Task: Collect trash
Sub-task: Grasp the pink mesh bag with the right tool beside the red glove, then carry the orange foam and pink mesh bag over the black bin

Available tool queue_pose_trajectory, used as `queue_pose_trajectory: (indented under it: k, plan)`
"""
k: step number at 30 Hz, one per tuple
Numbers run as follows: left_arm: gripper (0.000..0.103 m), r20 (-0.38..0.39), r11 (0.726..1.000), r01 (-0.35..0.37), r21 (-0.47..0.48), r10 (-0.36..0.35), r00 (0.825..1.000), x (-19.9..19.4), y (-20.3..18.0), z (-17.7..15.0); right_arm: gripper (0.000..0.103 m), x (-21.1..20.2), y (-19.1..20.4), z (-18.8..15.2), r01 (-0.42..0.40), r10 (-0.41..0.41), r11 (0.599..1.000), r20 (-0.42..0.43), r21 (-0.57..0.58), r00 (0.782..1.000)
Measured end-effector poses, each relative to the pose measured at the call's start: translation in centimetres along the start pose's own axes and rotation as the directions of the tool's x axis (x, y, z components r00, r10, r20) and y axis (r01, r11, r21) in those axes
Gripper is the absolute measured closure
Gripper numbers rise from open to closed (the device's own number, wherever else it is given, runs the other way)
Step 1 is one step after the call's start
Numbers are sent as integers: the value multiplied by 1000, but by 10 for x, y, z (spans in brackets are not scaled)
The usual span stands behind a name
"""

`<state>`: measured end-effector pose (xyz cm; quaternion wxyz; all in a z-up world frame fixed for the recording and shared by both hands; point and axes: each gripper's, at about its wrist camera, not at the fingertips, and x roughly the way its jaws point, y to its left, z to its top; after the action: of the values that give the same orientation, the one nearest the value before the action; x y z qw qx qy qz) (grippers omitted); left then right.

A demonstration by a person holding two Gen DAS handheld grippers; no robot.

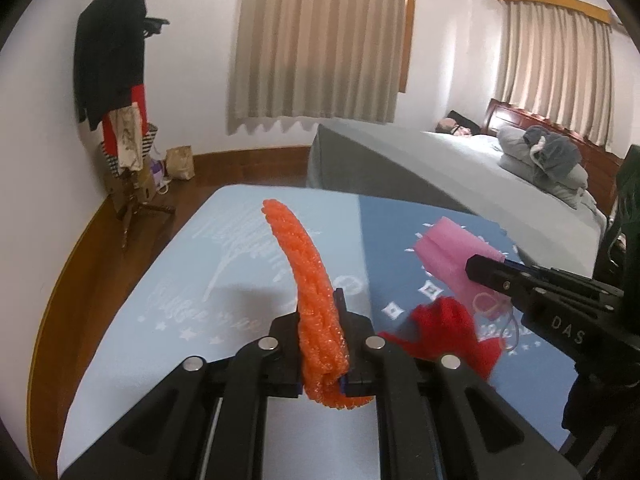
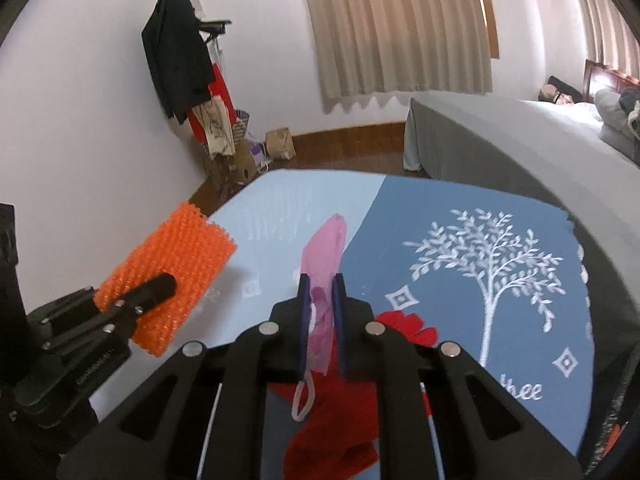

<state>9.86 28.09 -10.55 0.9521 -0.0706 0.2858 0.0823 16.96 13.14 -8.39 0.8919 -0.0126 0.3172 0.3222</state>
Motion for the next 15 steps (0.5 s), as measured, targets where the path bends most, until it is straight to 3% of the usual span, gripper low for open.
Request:
queue_pose_trajectory:
  k: [15]
  plan:
    - [91,18,992,112,58,-113,993,-6,-60,13,99,-54,-38,-1,45,-48,998,64,36,997]
